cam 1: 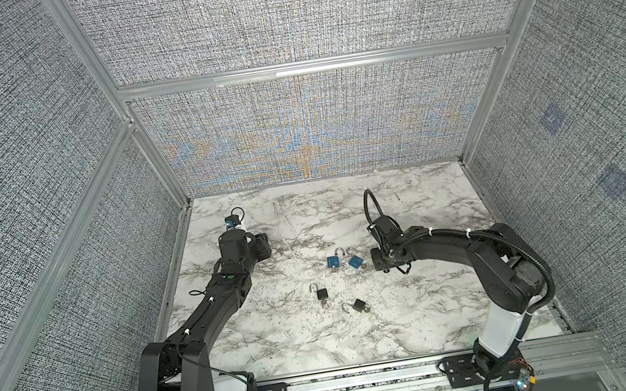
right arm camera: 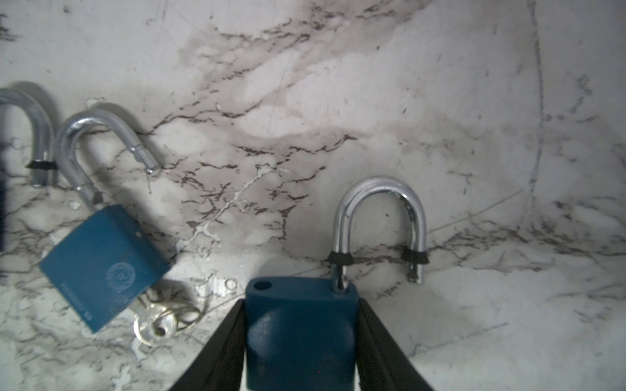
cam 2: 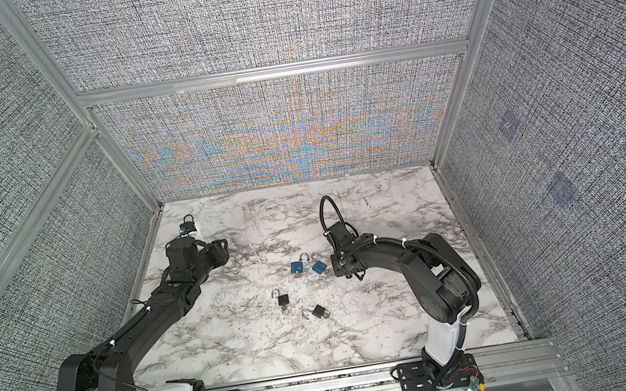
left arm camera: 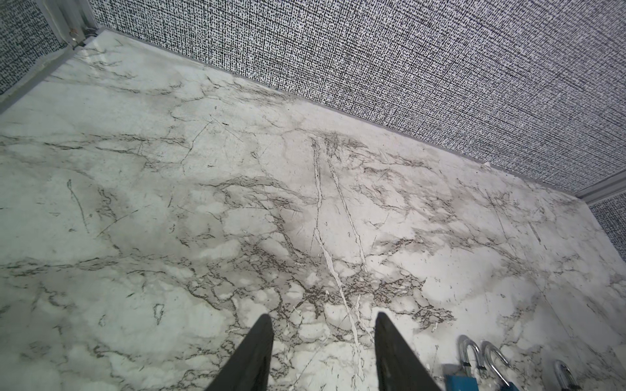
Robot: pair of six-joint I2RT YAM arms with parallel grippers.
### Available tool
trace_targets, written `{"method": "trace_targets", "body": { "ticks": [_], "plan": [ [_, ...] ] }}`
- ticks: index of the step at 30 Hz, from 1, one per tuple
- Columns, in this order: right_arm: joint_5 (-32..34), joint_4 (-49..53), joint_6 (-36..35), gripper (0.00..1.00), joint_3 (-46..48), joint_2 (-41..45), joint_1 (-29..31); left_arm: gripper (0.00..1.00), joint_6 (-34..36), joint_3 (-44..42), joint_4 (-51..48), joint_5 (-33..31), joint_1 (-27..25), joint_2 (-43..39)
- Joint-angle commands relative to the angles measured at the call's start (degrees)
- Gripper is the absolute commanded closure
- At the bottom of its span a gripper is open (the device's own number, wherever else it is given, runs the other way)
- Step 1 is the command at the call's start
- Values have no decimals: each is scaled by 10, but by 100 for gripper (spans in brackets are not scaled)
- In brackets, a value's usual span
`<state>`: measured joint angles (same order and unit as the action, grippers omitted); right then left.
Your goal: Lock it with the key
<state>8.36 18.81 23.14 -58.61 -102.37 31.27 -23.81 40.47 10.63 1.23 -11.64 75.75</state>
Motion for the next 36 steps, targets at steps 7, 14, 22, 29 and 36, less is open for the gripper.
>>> {"method": "trace_targets", "body": {
  "ticks": [7,14,22,29,36],
  "plan": [
    [22,31,1,52,-5,-16,6,49,10,3,1,-12,0,-2],
    [28,34,-2,60,-8,-8,11,49,20,13,-21,-15,0,-3],
    [22,31,-6,62,-19,20,14,53,45,48,-55,18,-6,15],
    [1,29,-32,63,-25,58,14,61,61,96,-88,86,-26,49],
    [-24,43,-69,63,-34,92,21,65,55,132,-99,150,-52,75]
  ]
}}
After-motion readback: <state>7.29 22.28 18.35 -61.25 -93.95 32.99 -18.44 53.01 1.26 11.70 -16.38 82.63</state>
